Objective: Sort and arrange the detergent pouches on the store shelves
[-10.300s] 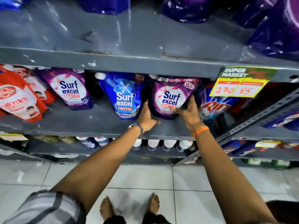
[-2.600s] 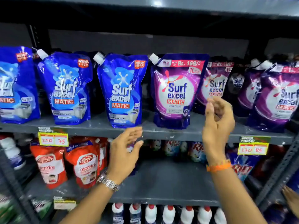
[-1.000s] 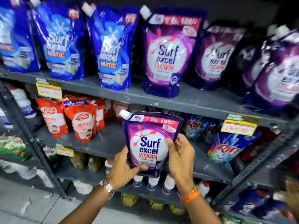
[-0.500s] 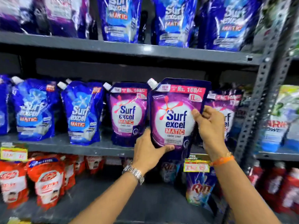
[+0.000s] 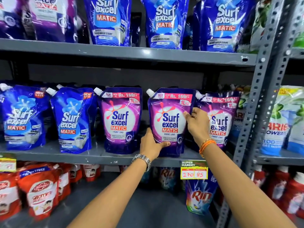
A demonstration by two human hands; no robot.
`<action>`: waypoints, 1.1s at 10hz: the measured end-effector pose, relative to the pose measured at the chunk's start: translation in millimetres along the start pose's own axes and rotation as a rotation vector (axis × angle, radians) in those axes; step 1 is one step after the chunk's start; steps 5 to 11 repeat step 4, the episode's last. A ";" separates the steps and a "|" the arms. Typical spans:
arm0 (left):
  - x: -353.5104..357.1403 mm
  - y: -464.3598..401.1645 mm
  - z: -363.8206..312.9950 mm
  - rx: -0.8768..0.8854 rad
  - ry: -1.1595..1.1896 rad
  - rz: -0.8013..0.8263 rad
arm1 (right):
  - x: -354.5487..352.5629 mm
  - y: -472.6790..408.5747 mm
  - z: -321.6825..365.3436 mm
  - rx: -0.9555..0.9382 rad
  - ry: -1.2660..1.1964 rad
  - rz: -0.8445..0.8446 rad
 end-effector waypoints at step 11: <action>-13.8 11.5 3.6 0.061 -0.015 0.045 | -13.9 22.0 7.9 0.096 -0.131 0.024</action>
Point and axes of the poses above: each hand's wrist, its own y-axis away from the middle knuckle, its own x-axis out of the palm, z = x × y, the point moved 3 cm from there along -y, towards the middle knuckle, and after that the axes turned 11 degrees about -y, right-handed, at the moved point
